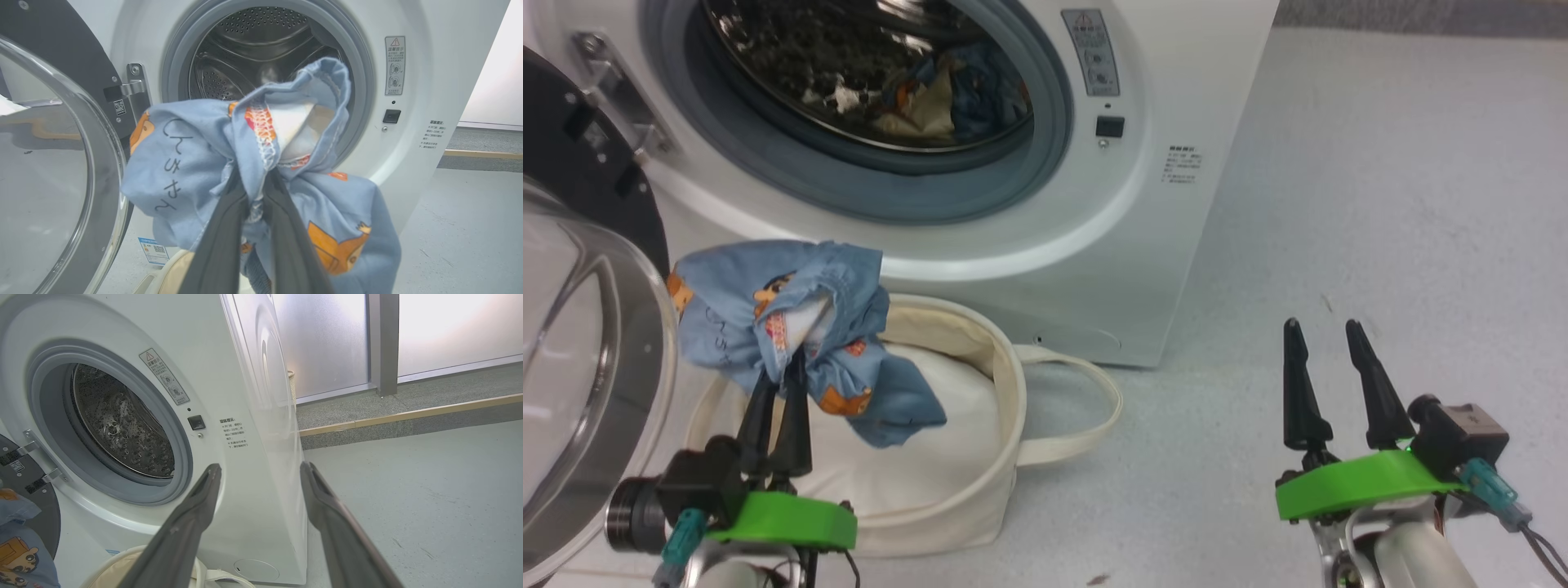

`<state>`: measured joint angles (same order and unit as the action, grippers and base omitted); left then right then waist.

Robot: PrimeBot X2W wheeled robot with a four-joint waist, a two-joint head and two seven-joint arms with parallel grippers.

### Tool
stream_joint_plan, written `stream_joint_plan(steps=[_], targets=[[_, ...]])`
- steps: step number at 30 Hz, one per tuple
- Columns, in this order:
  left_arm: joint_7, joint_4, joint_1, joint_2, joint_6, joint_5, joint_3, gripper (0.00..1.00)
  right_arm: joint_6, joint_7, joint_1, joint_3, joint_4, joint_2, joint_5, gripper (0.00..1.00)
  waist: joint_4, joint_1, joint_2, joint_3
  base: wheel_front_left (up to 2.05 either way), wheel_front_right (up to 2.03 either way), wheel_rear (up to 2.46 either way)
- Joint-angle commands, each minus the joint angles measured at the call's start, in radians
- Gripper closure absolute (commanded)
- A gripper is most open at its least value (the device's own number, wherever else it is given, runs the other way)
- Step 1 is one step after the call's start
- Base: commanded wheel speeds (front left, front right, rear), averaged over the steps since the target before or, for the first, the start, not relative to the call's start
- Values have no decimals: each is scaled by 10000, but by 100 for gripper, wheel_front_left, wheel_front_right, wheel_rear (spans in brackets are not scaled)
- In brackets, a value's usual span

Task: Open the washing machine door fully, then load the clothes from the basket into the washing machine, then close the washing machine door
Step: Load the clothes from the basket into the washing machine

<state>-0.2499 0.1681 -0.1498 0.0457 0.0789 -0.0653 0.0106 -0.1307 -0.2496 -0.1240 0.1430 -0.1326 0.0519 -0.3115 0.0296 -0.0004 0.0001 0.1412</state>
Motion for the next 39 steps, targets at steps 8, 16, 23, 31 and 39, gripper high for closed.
stream_joint_plan(steps=[8,16,23,31,39], targets=[[-118,-411,61,49,84,-232,119,100,0,-122,91,280,296,-17,-159,0,16,4,-1,-627,0,0,0],[-118,-560,-98,47,127,-213,251,100,0,-122,61,359,320,-17,-223,0,-235,4,-1,-421,0,0,0],[-118,-497,-1259,48,-143,208,396,100,0,-122,-328,348,471,-17,-4,0,-572,4,-1,546,0,0,0],[-118,258,-3432,324,-348,216,1067,100,0,-122,-883,452,605,-17,122,0,-1130,4,-1,2041,0,0,0],[-118,1120,-5725,929,-773,219,1581,100,0,-122,-1556,635,896,-17,-69,0,-1837,4,-1,3528,0,0,0]])
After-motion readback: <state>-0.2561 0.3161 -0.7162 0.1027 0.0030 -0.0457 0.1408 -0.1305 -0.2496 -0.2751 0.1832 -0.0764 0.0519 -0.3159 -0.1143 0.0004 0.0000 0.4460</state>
